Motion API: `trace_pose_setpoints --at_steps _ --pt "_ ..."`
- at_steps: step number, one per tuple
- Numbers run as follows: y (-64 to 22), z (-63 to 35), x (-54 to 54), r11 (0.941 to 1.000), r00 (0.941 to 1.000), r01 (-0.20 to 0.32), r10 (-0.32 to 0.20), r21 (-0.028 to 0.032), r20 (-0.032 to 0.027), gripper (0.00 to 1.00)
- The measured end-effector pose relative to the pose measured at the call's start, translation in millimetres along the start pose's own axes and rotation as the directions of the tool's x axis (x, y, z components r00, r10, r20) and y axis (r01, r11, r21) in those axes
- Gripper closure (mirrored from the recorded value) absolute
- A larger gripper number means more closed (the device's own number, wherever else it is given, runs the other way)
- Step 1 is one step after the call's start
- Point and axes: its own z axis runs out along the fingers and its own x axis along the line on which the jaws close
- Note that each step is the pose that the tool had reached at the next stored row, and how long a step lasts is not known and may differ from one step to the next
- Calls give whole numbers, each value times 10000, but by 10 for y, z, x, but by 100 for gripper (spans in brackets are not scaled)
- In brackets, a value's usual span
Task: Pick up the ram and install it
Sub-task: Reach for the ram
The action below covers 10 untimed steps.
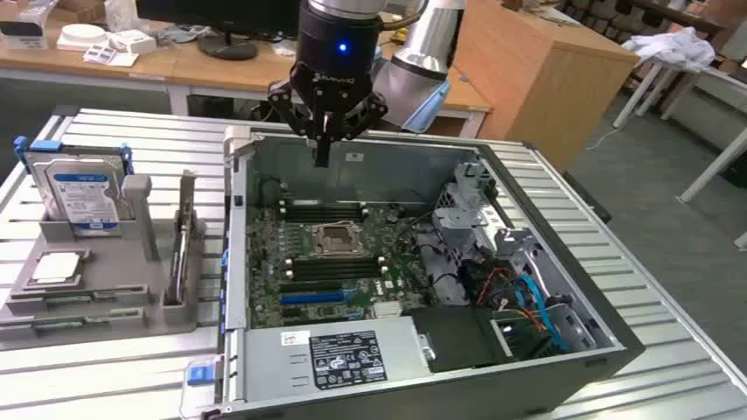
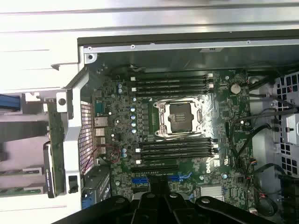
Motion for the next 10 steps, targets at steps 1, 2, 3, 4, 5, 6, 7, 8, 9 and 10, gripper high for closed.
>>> trace_pose_setpoints --at_steps 1,2,3,4,5,6,7,8,9,10 --pt "0 0 0 10000 10000 0 0 0 0 89" --pt "0 0 0 10000 10000 0 0 0 0 89" --pt "0 0 0 10000 10000 0 0 1 0 89" --pt "0 0 0 10000 10000 0 0 0 0 89" --pt "0 0 0 10000 10000 0 0 0 0 89" --pt "0 0 0 10000 10000 0 0 1 -1 89" --pt "0 0 0 10000 10000 0 0 0 0 89" --pt "0 0 0 10000 10000 0 0 1 0 89" --pt "0 0 0 10000 10000 0 0 0 0 89" --pt "0 0 0 10000 10000 0 0 0 0 89"
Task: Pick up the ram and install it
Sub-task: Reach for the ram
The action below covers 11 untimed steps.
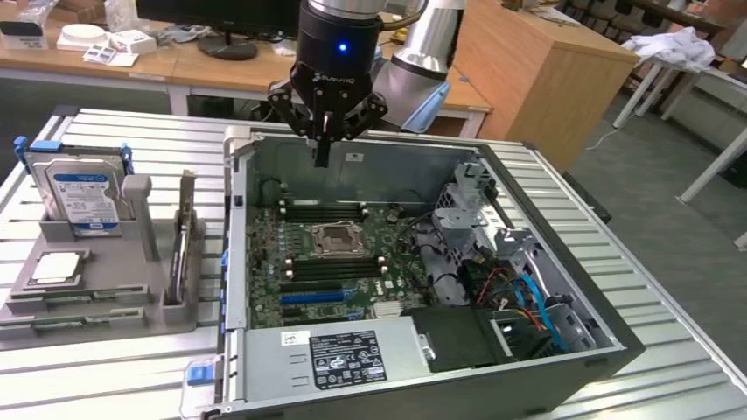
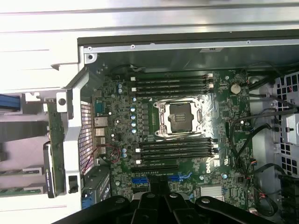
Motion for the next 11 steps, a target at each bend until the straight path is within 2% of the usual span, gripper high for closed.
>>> trace_pose_setpoints --at_steps 4,11 --pt "-1 -1 15 10000 10000 -1 1 0 0 89" --pt "-12 -4 164 10000 10000 1 -1 0 1 89"
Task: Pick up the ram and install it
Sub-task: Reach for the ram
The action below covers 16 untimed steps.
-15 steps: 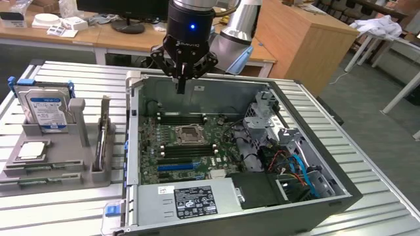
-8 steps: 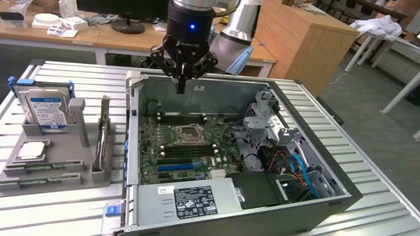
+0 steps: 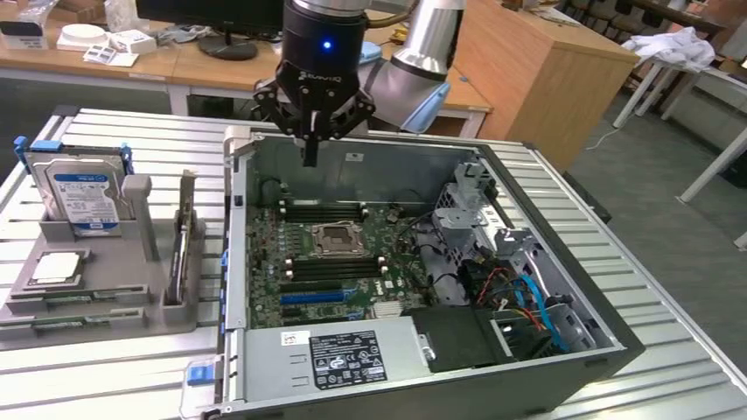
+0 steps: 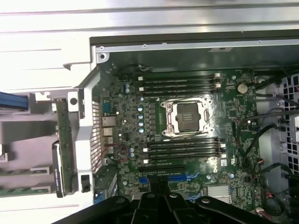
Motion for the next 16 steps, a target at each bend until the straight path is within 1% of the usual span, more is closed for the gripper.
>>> trace_pose_setpoints --at_steps 10,16 --pt "-18 -6 239 10000 10000 -1 1 0 0 89" --pt "-27 -10 361 10000 10000 -1 1 0 0 89"
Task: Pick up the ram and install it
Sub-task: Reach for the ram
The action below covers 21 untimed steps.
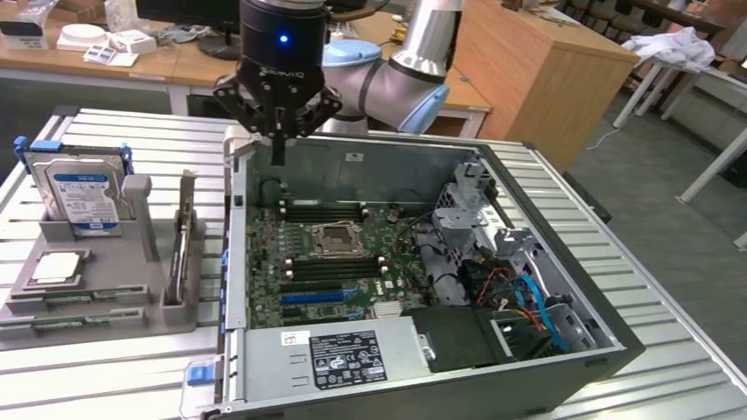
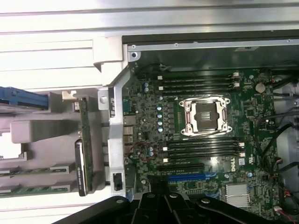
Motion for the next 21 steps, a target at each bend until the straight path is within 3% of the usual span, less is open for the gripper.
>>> trace_pose_setpoints --at_steps 21 --pt "-29 -13 483 10000 10000 0 0 1 -1 89"
